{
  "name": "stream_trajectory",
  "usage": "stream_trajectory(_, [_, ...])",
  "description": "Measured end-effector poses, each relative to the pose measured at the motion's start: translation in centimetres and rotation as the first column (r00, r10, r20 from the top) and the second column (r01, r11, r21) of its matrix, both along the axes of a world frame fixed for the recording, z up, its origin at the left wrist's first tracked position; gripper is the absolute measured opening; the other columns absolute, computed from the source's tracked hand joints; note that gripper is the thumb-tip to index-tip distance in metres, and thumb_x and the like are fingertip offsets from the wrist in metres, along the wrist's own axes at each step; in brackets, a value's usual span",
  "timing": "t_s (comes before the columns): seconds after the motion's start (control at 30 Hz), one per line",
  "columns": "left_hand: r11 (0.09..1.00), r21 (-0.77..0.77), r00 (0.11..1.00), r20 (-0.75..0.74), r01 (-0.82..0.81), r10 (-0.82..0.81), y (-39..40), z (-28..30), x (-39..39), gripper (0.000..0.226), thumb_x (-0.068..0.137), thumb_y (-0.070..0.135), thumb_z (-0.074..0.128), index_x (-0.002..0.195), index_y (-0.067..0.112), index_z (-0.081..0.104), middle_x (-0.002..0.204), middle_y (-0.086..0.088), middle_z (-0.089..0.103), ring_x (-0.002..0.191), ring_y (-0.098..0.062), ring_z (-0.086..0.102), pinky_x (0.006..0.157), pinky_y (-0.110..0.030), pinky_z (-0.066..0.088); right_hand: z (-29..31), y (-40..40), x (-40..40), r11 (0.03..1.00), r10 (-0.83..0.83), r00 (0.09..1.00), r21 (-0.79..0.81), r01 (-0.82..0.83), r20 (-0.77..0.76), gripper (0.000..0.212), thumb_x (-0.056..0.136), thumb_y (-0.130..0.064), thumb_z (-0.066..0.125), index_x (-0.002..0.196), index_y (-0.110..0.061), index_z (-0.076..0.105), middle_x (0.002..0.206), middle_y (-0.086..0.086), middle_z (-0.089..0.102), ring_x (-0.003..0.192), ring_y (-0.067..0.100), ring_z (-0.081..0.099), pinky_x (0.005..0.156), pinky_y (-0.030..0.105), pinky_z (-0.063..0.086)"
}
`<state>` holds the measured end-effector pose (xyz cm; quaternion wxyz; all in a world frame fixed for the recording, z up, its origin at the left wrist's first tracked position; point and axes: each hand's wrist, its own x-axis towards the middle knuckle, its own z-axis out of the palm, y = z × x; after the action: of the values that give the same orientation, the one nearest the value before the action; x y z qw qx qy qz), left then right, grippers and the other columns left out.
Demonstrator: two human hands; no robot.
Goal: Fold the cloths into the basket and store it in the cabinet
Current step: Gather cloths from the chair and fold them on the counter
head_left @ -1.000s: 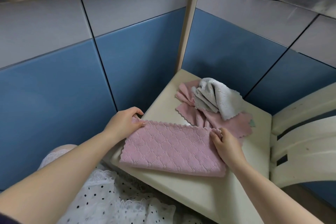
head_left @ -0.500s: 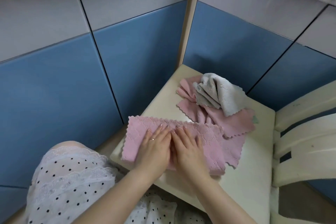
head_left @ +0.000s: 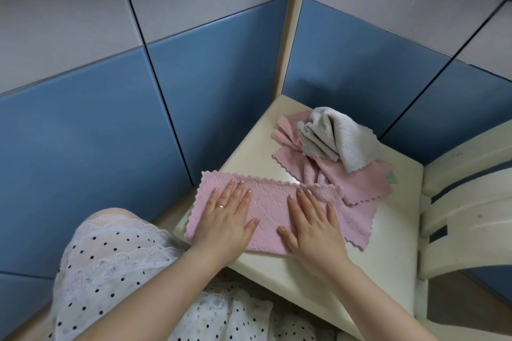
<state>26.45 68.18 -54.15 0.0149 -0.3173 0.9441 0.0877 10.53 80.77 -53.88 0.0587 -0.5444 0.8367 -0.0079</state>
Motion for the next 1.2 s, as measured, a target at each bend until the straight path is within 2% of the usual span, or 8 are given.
stream_trajectory(0.07, [0.990,-0.057,0.987,-0.089,0.127,-0.132,0.7,1.0,0.3,0.055,0.093,0.047,0.026,0.138,0.021,0.044,0.150,-0.003,0.036,0.142,-0.023,0.026,0.116,-0.041,0.010,1.1,-1.0,-0.3,0.991,0.028,0.999,-0.132,-0.032,-0.030,0.051,0.084,-0.047,0.038,0.119,-0.019,0.063,0.130,0.004,0.057,0.121,0.028,0.053,0.100,0.043,0.029])
stream_trajectory(0.13, [0.947,-0.129,0.920,-0.231,0.294,-0.317,1.8,1.4,0.8,0.032,0.084,0.041,0.048,0.106,0.024,0.064,0.115,0.003,0.062,0.114,-0.019,0.054,0.105,-0.037,0.028,2.1,-2.6,-1.1,0.961,0.070,0.996,-0.263,-0.080,-0.048,0.034,0.079,-0.034,0.042,0.093,-0.022,0.070,0.108,0.000,0.066,0.098,0.027,0.063,0.086,0.037,0.038])
stream_trajectory(0.23, [0.921,-0.122,0.884,-0.260,0.369,-0.388,3.2,1.4,1.3,0.016,0.080,0.039,0.056,0.087,0.028,0.066,0.090,0.011,0.060,0.086,-0.013,0.058,0.089,-0.029,0.035,3.1,-5.1,-1.5,0.976,0.152,0.988,-0.152,-0.157,-0.040,0.034,0.082,-0.030,0.040,0.099,-0.027,0.070,0.113,0.001,0.066,0.100,0.027,0.063,0.085,0.036,0.044])
stream_trajectory(0.43, [0.933,-0.119,0.890,-0.281,0.339,-0.359,3.1,1.0,1.9,0.013,0.083,0.030,0.053,0.078,0.028,0.065,0.083,0.011,0.059,0.080,-0.012,0.057,0.078,-0.029,0.041,3.6,-7.0,-2.0,0.979,0.201,0.979,0.036,-0.202,0.011,0.031,0.095,-0.031,0.038,0.118,-0.034,0.059,0.114,0.000,0.057,0.109,0.026,0.053,0.090,0.037,0.036])
stream_trajectory(0.83, [0.942,-0.189,0.918,-0.237,0.278,-0.319,-2.8,1.4,7.4,0.017,0.079,0.030,0.047,0.081,0.031,0.064,0.095,0.013,0.063,0.095,-0.009,0.053,0.087,-0.028,0.035,4.1,-3.1,-1.4,0.980,0.117,0.960,0.124,-0.153,0.255,0.035,0.085,-0.017,0.045,0.107,-0.030,0.068,0.107,-0.005,0.069,0.101,0.022,0.060,0.085,0.031,0.048])
stream_trajectory(1.0, [0.916,-0.152,0.903,-0.168,0.371,-0.394,-3.6,1.5,7.6,0.021,0.083,0.031,0.047,0.097,0.029,0.062,0.112,0.008,0.061,0.112,-0.017,0.056,0.099,-0.032,0.031,3.7,-0.7,-1.5,0.935,0.344,0.933,-0.128,-0.331,0.101,0.038,0.076,-0.023,0.054,0.111,-0.026,0.067,0.113,0.007,0.062,0.103,0.032,0.060,0.084,0.041,0.051])
stream_trajectory(1.1, [0.851,-0.155,0.853,-0.074,0.502,-0.517,-3.0,1.2,8.0,0.048,0.077,0.030,0.049,0.124,0.027,0.054,0.141,0.000,0.048,0.136,-0.022,0.036,0.108,-0.041,0.023,3.3,0.9,-1.8,0.863,0.503,0.856,-0.019,-0.505,0.122,0.064,0.075,-0.034,0.041,0.139,-0.029,0.042,0.151,0.002,0.034,0.141,0.022,0.027,0.114,0.046,0.022])
stream_trajectory(1.2, [0.779,-0.185,0.794,0.014,0.599,-0.607,-2.1,0.2,7.7,0.070,0.071,0.025,0.064,0.137,0.026,0.043,0.147,-0.004,0.040,0.138,-0.024,0.033,0.112,-0.042,0.023,2.7,2.4,-1.2,0.807,0.565,0.806,0.085,-0.585,0.179,0.074,0.076,-0.038,0.032,0.148,-0.031,0.022,0.158,-0.004,0.011,0.145,0.012,0.000,0.118,0.043,0.004])
